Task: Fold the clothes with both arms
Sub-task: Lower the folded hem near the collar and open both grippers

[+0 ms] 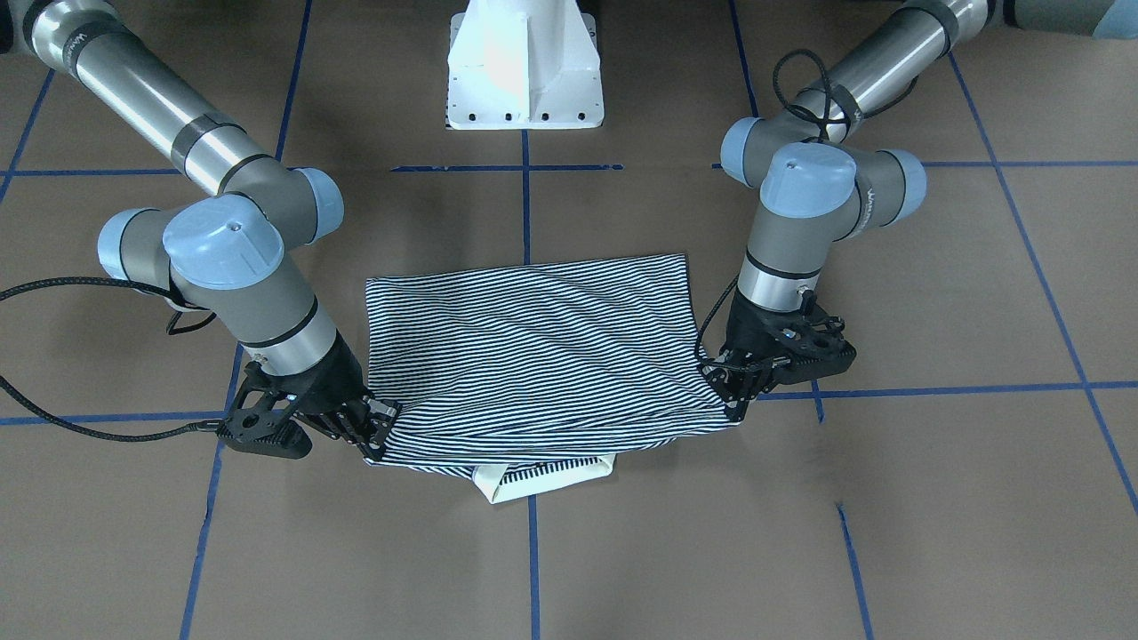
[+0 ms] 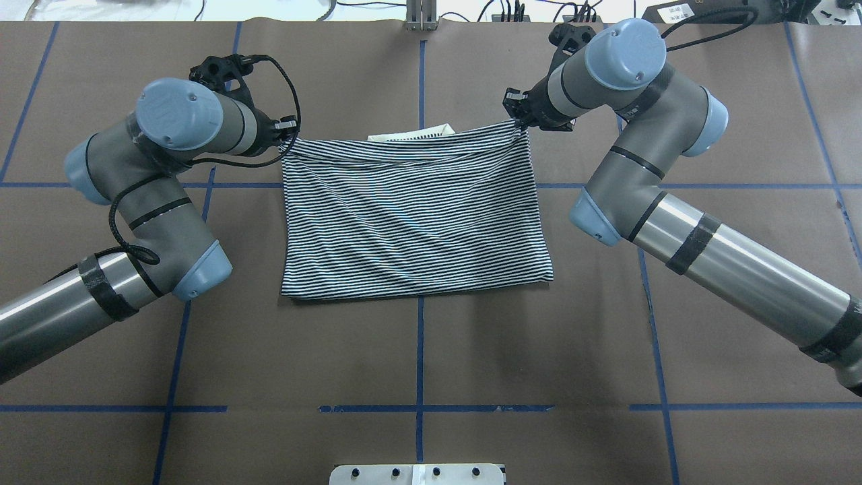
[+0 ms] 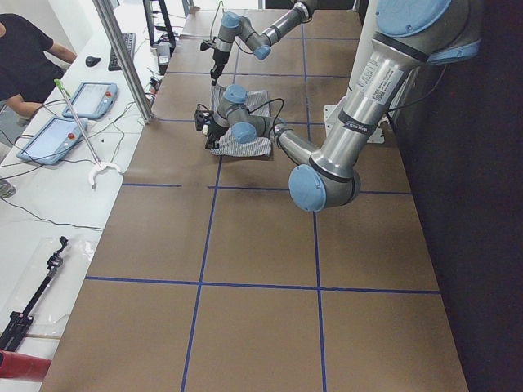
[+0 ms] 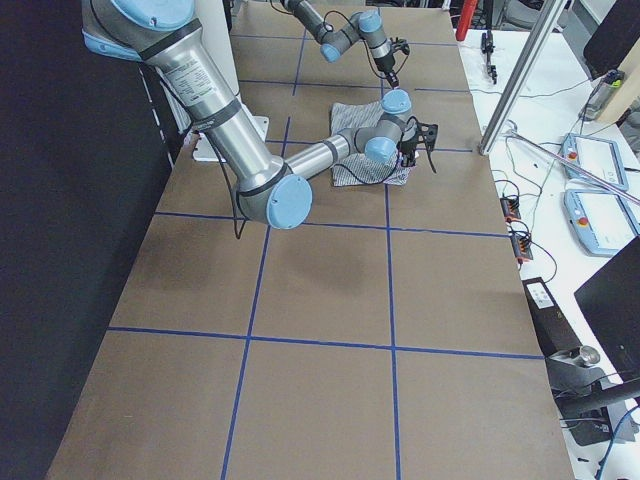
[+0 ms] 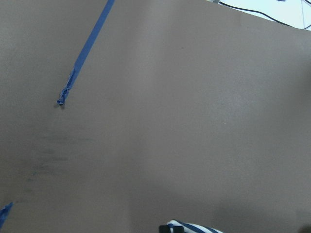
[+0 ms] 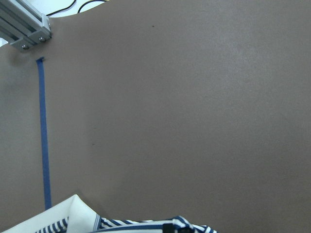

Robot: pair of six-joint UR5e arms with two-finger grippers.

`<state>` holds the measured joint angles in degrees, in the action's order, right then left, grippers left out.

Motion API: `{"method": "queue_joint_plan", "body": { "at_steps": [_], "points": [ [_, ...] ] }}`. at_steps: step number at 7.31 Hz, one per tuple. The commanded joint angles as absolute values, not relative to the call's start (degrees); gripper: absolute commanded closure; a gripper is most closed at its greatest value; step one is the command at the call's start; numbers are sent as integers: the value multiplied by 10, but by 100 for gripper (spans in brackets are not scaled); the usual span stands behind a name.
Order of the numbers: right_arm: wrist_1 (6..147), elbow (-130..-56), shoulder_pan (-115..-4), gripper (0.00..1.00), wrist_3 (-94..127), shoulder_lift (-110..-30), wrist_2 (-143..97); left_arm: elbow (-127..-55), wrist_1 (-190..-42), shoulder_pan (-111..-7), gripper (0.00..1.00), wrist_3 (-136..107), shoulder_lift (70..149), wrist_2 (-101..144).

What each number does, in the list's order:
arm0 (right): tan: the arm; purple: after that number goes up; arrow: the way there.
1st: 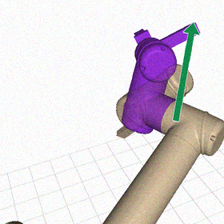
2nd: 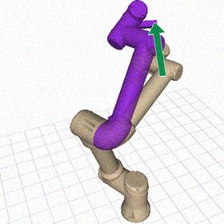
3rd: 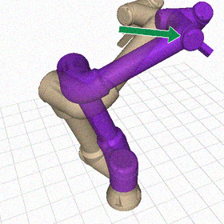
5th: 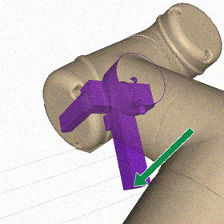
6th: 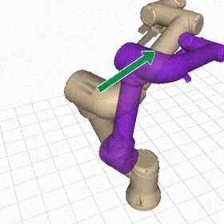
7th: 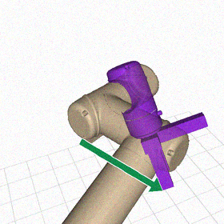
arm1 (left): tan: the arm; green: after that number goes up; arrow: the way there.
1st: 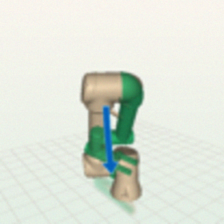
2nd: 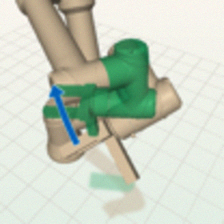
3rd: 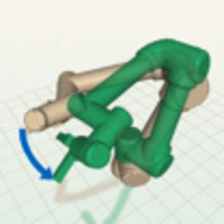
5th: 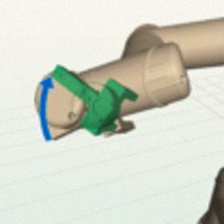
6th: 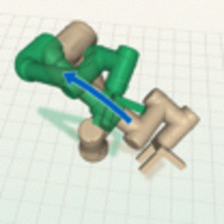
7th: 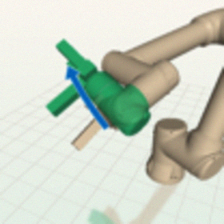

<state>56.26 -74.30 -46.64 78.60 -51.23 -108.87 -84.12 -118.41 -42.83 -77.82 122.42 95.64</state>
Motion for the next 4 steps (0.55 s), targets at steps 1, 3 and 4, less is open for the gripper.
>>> {"method": "queue_joint_plan", "body": {
  "at_steps": [1,3,4],
  "points": [
    [562,-745,-465,0,771,-519,-1092,-841,-1177,-428,0,-758,1234,962],
    [562,-755,-468,0,747,-518,-1105,-843,-1175,-432,0,-742,1230,971],
    [562,-767,-468,0,749,-526,-1116,-847,-1174,-434,0,-741,1228,972]
  ]
}}
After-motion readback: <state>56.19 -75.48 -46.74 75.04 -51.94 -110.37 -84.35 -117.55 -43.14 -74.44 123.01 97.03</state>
